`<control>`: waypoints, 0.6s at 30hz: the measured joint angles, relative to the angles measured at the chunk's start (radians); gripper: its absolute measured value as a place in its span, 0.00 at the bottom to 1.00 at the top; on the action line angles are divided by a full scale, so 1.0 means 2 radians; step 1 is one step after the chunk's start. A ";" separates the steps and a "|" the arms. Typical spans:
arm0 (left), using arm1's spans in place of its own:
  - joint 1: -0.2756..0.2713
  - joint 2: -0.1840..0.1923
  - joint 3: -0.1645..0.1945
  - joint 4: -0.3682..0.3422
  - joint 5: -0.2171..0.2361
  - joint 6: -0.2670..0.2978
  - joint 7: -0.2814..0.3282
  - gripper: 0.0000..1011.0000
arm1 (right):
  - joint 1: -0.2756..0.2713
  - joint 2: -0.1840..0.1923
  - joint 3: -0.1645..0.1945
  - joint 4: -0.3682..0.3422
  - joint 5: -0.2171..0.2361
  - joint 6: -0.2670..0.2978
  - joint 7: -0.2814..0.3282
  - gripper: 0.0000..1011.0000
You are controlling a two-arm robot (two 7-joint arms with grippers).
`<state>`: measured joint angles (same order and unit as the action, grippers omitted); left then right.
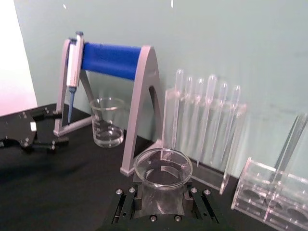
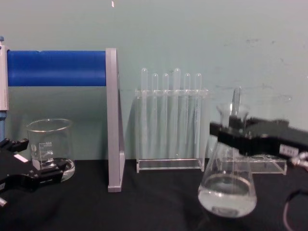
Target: Grasp the erlenmeyer flask with one hand, shake it three times, then place it back.
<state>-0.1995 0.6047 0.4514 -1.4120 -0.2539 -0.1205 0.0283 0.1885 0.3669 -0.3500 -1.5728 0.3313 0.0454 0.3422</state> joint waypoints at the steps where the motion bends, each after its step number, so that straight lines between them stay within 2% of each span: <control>1: 0.000 0.000 0.000 0.000 0.000 0.000 0.000 0.99 | -0.002 0.002 0.003 -0.011 0.001 0.006 -0.001 0.45; 8: 0.000 0.000 0.000 0.000 0.000 0.000 0.000 0.99 | -0.010 0.010 0.013 -0.052 0.004 0.020 -0.002 0.45; 18: 0.000 0.000 0.000 0.000 0.000 0.000 0.000 0.99 | -0.013 0.012 0.018 -0.064 0.005 0.021 -0.002 0.45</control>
<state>-0.1995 0.6047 0.4514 -1.4120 -0.2538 -0.1205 0.0283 0.1619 0.3904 -0.3145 -1.7007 0.3420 0.0876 0.3384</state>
